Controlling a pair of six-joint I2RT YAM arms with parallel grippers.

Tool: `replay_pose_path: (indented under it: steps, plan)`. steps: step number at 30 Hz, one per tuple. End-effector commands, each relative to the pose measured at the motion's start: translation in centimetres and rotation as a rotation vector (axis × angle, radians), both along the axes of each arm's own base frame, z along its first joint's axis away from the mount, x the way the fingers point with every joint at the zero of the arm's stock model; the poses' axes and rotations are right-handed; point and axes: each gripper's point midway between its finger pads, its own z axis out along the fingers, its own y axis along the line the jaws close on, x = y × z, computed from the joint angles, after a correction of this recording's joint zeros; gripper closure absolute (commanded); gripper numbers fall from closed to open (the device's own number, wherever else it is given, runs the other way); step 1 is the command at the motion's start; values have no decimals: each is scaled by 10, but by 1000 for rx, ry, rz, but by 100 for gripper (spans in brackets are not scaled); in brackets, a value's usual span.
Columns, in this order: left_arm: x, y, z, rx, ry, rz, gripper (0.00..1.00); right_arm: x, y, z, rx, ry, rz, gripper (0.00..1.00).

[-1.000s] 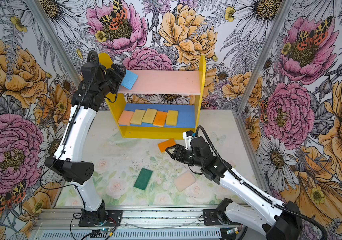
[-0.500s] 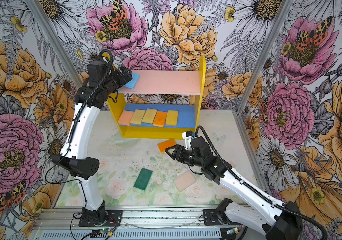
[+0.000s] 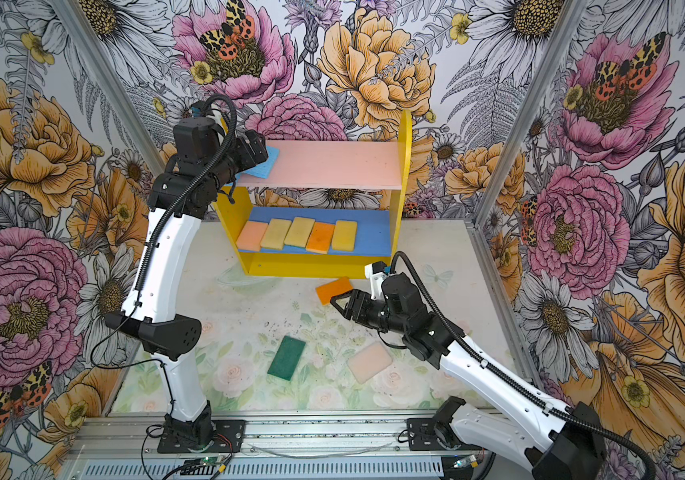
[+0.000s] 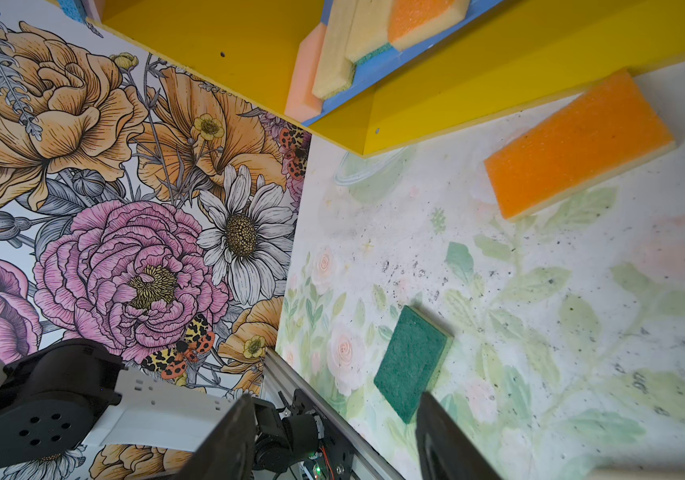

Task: Place and organize the cleaning sponges onto the shelf
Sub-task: 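Set the blue sponge beside the other on the top shelf and open the left gripper, then retract the left gripper while the right gripper moves over the green sponge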

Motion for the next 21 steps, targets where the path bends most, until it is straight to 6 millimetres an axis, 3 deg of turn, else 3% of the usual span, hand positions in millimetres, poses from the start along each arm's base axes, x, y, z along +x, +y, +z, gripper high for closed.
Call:
replay_pose_path:
  steps: [1, 13, 21]
  plan:
    - [3, -14, -3, 15, -7, -50, 1, -2, -2, 6, 13, -31, 10, 38]
    - [14, -33, -37, -20, 81, -109, 1, -2, -4, 2, 6, -28, 1, 38]
    - [11, -51, -44, -46, 107, -152, 1, 0, -4, 0, 2, -22, -6, 38]
